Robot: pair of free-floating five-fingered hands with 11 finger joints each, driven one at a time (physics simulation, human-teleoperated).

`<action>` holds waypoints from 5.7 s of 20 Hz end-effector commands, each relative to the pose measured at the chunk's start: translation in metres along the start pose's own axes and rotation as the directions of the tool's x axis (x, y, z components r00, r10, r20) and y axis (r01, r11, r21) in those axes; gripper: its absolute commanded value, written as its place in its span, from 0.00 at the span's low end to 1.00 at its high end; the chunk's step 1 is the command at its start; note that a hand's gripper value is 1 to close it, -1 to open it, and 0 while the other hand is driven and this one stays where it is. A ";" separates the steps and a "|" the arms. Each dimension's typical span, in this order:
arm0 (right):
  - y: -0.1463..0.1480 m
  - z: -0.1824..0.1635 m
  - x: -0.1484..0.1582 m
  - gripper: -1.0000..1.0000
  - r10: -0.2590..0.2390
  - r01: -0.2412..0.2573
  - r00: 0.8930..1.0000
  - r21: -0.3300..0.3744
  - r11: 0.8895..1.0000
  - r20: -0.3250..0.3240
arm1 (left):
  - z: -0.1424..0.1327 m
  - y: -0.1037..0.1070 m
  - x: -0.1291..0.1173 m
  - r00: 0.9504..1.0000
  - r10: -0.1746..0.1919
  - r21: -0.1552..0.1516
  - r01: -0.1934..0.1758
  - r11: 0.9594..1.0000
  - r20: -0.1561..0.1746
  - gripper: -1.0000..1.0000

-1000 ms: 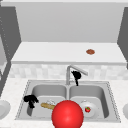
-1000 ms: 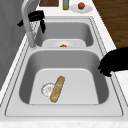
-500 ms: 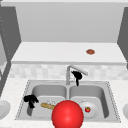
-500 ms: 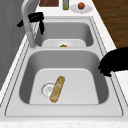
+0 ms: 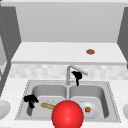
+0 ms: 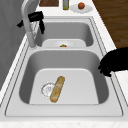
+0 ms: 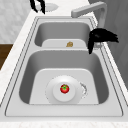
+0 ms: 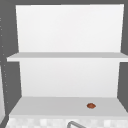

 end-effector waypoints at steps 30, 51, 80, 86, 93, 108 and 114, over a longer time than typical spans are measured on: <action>0.059 0.028 -0.102 1.00 -0.298 0.311 0.948 -0.130 0.941 0.110 | 0.000 0.000 0.000 1.000 0.000 0.000 0.000 1.000 0.000 0.50; 0.003 0.034 -0.110 0.00 -0.179 0.189 0.979 -0.110 0.976 0.097 | 0.000 0.000 0.000 1.000 0.000 0.000 0.000 1.000 0.000 0.50; -0.018 0.008 -0.014 0.00 0.002 -0.003 0.966 0.004 1.000 0.260 | 0.000 0.000 0.000 1.000 0.000 0.000 0.000 1.000 0.000 0.50; -0.004 0.005 0.017 0.00 0.083 -0.091 0.966 0.022 0.996 0.244 | 0.000 0.000 0.000 1.000 0.000 0.000 0.000 1.000 0.000 0.50; 0.004 -0.014 0.004 0.00 0.031 -0.050 0.985 0.110 0.993 0.171 | 0.000 0.000 0.000 1.000 0.000 0.000 0.000 1.000 0.000 0.50; -0.007 -0.017 -0.030 1.00 -0.002 -0.072 0.976 0.336 0.939 0.216 | 0.000 0.000 0.000 1.000 0.000 0.000 0.000 1.000 0.000 0.50; 0.005 -0.009 -0.056 1.00 -0.194 0.157 0.951 0.166 0.974 0.239 | 0.000 0.000 0.000 1.000 0.000 0.000 0.000 1.000 0.000 0.50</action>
